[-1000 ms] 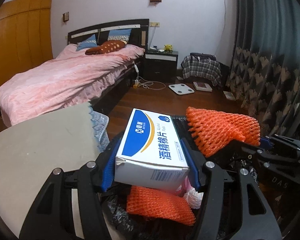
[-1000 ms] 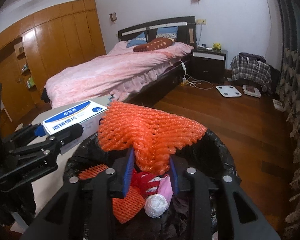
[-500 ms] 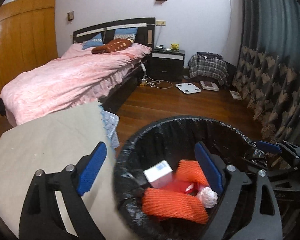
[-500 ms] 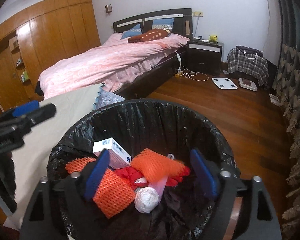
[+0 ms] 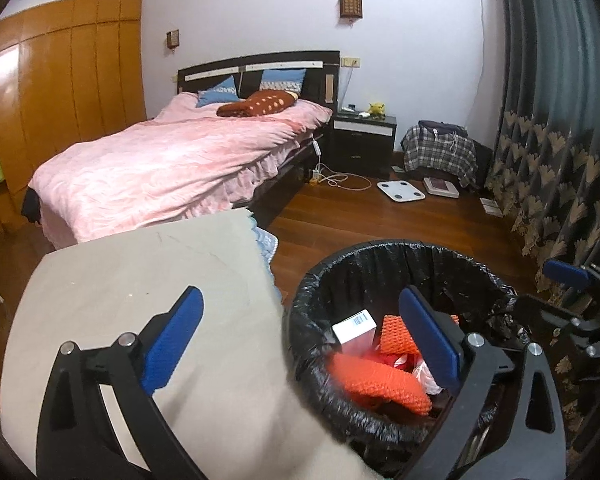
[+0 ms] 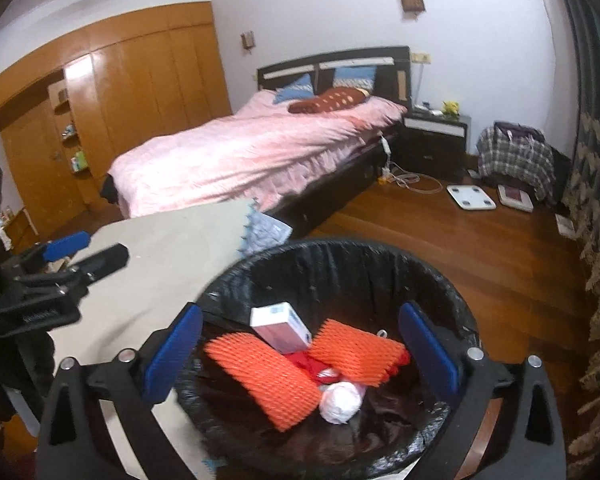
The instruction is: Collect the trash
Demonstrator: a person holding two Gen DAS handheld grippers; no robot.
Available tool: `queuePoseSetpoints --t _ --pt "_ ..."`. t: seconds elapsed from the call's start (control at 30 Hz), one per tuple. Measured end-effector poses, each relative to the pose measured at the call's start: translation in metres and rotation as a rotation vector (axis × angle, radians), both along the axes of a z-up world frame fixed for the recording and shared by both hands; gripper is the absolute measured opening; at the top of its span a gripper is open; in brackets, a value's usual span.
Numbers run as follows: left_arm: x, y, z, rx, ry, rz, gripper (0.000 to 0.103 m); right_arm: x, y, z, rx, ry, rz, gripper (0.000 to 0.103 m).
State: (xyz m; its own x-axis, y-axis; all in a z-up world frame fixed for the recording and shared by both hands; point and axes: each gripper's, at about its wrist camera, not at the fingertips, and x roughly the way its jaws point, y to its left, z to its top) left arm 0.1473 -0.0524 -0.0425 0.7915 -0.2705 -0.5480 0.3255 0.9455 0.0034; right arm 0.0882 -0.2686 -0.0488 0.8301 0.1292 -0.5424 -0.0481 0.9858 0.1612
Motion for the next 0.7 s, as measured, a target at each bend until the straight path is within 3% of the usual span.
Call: queuePoseSetpoints --t 0.27,0.7 --pt "-0.036 0.021 0.016 -0.016 -0.021 0.041 0.096 -0.025 0.025 0.028 -0.008 -0.049 0.047 0.097" --pt "-0.082 0.047 0.033 -0.015 -0.062 0.101 0.096 -0.052 0.048 0.043 -0.014 -0.065 0.083 0.097"
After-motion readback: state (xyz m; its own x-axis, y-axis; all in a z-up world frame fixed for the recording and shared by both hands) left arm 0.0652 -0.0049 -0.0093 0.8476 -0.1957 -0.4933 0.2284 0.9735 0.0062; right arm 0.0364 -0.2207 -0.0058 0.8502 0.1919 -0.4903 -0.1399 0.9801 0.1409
